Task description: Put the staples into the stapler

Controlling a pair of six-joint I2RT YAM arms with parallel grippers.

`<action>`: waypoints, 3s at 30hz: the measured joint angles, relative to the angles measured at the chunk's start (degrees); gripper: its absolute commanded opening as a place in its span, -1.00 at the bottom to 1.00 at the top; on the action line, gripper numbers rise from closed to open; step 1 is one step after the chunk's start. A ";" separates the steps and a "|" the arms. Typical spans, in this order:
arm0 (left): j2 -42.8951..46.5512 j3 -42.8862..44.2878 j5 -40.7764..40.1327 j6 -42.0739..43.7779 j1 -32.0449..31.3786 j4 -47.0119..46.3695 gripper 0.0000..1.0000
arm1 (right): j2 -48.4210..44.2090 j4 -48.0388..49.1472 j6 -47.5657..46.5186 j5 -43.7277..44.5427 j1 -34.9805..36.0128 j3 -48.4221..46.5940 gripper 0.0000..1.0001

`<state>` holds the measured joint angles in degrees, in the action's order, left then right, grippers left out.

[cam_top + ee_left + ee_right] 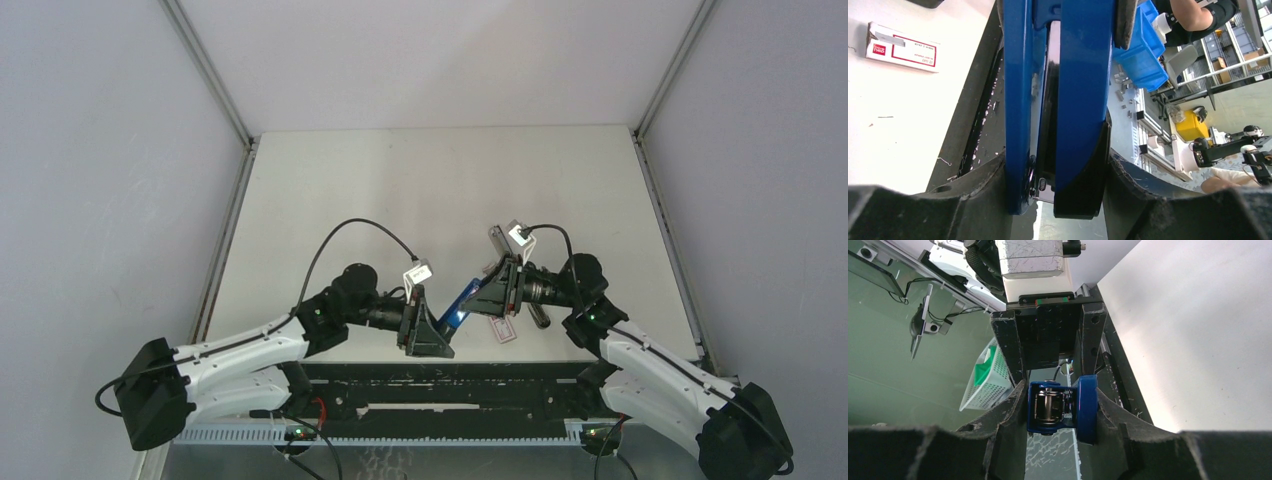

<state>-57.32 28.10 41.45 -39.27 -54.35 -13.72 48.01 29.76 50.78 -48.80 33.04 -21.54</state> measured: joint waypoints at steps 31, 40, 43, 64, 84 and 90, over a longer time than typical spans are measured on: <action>-12.20 16.81 -35.69 22.97 -5.99 24.24 0.24 | 5.05 -22.10 -2.40 22.25 0.37 -2.43 -1.00; -15.91 17.57 -36.81 25.77 -7.41 24.68 -0.95 | 5.25 -22.97 -1.92 22.58 0.20 -2.43 -0.82; -16.06 17.62 -36.85 26.18 -7.41 24.83 -1.00 | 5.29 -23.28 -1.88 22.51 -0.35 -2.43 0.08; -18.82 18.38 -33.44 25.35 5.38 36.59 -0.99 | -6.23 -36.46 -9.66 26.40 -10.56 -2.56 0.68; -41.70 37.40 -39.45 26.84 26.69 49.40 0.13 | -9.81 -47.21 -14.29 36.09 -10.56 -2.56 0.67; -43.41 39.58 -41.18 27.87 27.91 48.76 0.63 | -11.19 -49.20 -15.72 38.40 -10.56 -2.56 0.67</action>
<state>-100.73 67.68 0.27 -11.40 -26.44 35.05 36.82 -19.44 35.07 -10.39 22.48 -24.10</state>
